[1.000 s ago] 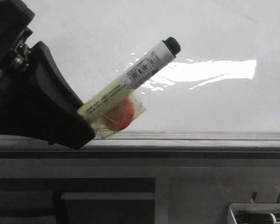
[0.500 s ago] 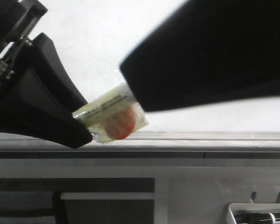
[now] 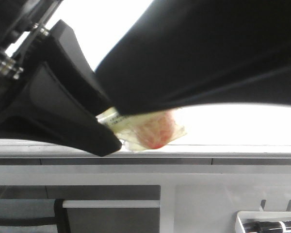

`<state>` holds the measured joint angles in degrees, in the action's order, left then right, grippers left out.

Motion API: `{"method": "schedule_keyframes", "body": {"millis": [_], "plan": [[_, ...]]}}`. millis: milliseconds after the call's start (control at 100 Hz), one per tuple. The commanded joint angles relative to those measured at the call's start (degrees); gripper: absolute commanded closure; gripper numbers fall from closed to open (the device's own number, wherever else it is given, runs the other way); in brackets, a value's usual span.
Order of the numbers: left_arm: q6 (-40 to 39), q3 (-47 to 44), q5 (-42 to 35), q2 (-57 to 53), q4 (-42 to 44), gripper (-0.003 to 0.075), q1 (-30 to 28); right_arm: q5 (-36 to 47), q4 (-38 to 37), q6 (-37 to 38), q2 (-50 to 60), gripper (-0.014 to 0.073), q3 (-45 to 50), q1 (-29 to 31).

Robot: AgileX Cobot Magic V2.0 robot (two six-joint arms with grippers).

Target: Write number 5 on whiteboard

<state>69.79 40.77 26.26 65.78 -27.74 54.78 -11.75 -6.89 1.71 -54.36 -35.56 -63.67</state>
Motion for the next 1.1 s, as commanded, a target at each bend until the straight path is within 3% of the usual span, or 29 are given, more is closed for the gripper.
{"method": "schedule_keyframes", "body": {"millis": [0, 480, 1090], "plan": [[0.0, 1.9, -2.8, -1.9, -1.3, 0.0741, 0.5, 2.5, -1.2, -0.7, 1.7, 0.0194, -1.9, 1.6], [0.0, 1.9, -2.8, -5.2, -0.4, 0.0741, -3.1, -0.5, -3.0, -0.6, 9.9, 0.0194, -1.9, 2.3], [0.0, 1.9, -2.0, -5.2, -4.7, 0.0741, -3.1, 8.6, -2.4, -0.6, -3.5, 0.0195, -1.9, 2.3]]}}
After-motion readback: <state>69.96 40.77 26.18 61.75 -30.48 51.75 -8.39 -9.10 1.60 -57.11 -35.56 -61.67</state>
